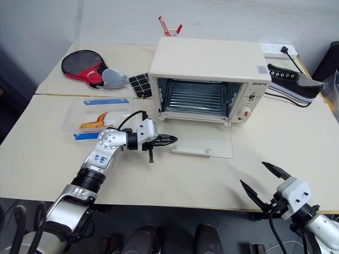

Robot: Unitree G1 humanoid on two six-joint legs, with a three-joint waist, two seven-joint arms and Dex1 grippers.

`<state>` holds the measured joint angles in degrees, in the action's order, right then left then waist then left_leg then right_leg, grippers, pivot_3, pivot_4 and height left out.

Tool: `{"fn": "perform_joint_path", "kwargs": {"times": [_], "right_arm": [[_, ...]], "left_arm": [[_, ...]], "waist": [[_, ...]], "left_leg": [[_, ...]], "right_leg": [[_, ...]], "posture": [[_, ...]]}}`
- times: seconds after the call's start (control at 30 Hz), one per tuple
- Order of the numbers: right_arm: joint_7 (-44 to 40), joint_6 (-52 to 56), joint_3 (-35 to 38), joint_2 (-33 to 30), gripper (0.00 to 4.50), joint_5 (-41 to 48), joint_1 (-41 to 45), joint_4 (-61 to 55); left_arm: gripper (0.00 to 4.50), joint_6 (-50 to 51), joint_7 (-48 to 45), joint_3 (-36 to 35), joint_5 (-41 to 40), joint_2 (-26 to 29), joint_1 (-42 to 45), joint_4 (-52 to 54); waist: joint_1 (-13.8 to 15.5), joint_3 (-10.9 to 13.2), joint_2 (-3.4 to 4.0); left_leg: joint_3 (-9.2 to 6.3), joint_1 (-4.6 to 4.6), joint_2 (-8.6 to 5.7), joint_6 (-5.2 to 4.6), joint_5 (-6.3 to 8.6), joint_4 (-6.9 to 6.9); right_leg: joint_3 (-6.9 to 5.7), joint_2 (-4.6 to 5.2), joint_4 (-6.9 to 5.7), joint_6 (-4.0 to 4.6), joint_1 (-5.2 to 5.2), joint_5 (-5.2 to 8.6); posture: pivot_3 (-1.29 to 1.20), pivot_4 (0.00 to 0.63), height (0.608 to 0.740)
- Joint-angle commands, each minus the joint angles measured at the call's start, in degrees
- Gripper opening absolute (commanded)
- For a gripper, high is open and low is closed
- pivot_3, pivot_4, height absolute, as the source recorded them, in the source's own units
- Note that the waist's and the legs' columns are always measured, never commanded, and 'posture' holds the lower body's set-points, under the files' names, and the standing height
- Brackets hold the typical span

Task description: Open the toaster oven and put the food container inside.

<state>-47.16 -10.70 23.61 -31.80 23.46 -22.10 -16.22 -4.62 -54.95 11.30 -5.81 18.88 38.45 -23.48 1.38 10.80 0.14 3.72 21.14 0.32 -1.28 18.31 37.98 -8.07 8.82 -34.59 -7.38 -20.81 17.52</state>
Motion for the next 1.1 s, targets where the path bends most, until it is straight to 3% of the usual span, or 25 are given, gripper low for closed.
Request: {"fn": "perform_joint_path", "kwargs": {"times": [0.03,0.2,0.33,0.43,0.63,0.77,0.9,1.0,1.1], "right_arm": [[-0.5,3.6,-0.5,-2.3,4.5,4.0,3.3,-4.3],[-1.5,10.0,-6.6,-3.9,4.5,7.2,12.3,-7.8],[-1.8,12.5,-12.3,-2.8,4.5,7.1,18.8,-8.3],[-2.3,12.3,-14.9,-1.9,4.5,6.3,21.5,-7.1],[-4.3,11.5,-19.6,0.4,4.5,5.6,26.0,-4.9],[-5.9,13.0,-21.2,1.4,4.5,7.9,26.5,-5.8],[-6.7,8.9,-21.8,1.6,4.5,4.4,26.4,-4.9],[-6.8,7.0,-21.6,1.3,4.5,2.9,25.9,-4.3],[-7.0,6.5,-21.4,0.8,4.5,2.3,25.1,-4.2]], "left_arm": [[0.84,5.3,-0.2,-3.6,-5.2,0.7,-2.7,6.6],[2.34,14.2,-4.1,-16.4,-21.3,7.1,-10.2,20.8],[3.53,17.1,-1.5,-28.7,-24.4,16.3,-17.9,23.2],[4.41,18.0,-0.9,-36.2,-26.8,20.3,-23.8,24.5],[4.48,25.2,2.4,-54.7,-30.6,25.6,-39.6,16.1],[4.48,24.3,4.2,-58.9,-28.8,27.4,-43.8,11.7],[4.48,29.8,7.4,-56.9,-30.6,29.5,-38.6,11.0],[4.48,42.2,17.7,-53.5,-29.3,32.4,-30.3,8.8],[4.48,52.4,17.4,-47.6,-30.9,35.7,-20.4,5.1]], "waist": [[-0.1,0.0,0.0],[-0.6,0.0,-0.02],[-1.2,0.0,0.01],[-1.2,0.0,-0.02],[-1.3,0.0,-0.06],[-1.3,0.0,-0.09],[0.2,0.0,-0.26],[0.1,-0.1,-0.41],[-0.1,-0.2,-0.49]], "left_leg": [[0.01,0.01,0.01,-0.01,0.0,0.01],[0.13,0.16,0.2,0.04,0.01,0.05],[0.13,0.11,0.38,0.19,0.07,0.07],[0.15,0.15,0.35,0.17,0.09,0.06],[0.17,0.19,0.35,0.14,0.19,0.08],[0.23,0.19,0.43,0.2,0.23,0.05],[0.23,0.23,0.37,0.14,0.27,0.12],[0.18,0.24,0.37,0.19,0.29,0.13],[0.23,0.24,0.36,0.23,0.3,0.1]], "right_leg": [[0.01,0.0,0.0,0.0,-0.02,0.0],[0.18,-0.14,-0.16,0.02,-0.32,-0.01],[0.18,-0.28,-0.18,0.07,-0.32,0.01],[0.2,-0.27,-0.15,0.07,-0.35,0.01],[0.37,-0.28,-0.11,0.08,-0.41,0.02],[0.4,-0.32,-0.19,0.1,-0.53,0.03],[0.44,-0.24,-0.2,0.1,-0.53,0.03],[0.45,-0.24,-0.26,0.1,-0.56,0.03],[0.46,-0.3,-0.44,0.1,-0.66,0.03]], "posture": [[0.0,0.15,0.74],[0.0,0.15,0.74],[0.0,0.15,0.74],[0.0,0.15,0.74],[0.0,0.15,0.74],[0.0,0.15,0.74],[0.0,0.15,0.74],[0.0,0.15,0.74],[0.0,0.15,0.74]]}}
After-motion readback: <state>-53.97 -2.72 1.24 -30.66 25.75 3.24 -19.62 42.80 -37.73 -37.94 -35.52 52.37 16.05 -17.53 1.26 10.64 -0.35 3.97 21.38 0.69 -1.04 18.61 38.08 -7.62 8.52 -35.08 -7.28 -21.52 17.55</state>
